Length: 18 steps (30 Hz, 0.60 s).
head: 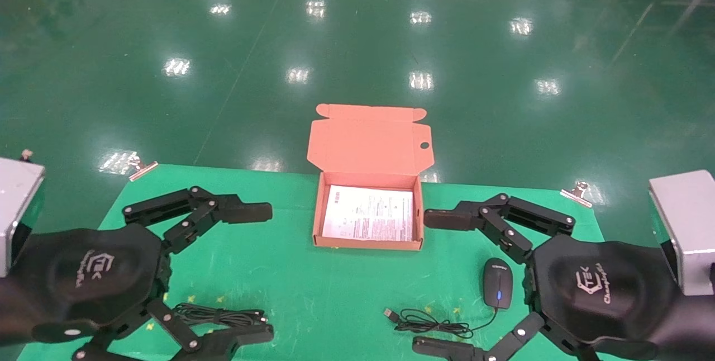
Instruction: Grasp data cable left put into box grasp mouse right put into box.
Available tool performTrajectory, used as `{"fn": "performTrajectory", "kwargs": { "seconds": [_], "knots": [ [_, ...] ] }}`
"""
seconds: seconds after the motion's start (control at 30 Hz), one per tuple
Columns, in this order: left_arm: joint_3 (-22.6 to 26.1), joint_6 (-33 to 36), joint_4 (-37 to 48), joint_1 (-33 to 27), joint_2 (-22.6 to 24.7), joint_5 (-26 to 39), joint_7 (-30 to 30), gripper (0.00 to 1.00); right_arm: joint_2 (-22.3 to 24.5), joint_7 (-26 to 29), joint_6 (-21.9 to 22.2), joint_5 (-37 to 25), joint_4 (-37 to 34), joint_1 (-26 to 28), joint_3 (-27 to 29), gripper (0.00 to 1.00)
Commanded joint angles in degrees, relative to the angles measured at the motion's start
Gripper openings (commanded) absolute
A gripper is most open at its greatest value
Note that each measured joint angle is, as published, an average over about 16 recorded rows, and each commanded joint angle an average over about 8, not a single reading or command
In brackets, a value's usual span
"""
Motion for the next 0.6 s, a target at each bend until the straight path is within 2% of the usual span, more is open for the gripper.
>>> {"fn": "performTrajectory", "kwargs": {
  "seconds": [0.03, 0.6],
  "knots": [
    [0.0, 0.0, 0.0, 0.0, 0.0, 0.0, 0.0, 1.00, 0.0, 0.0, 0.0, 0.0, 0.0, 0.0, 0.0, 1.00],
    [0.0, 0.0, -0.1, -0.1, 0.0, 0.1, 0.0, 1.00, 0.0, 0.0, 0.1, 0.0, 0.0, 0.0, 0.0, 1.00]
  ]
}}
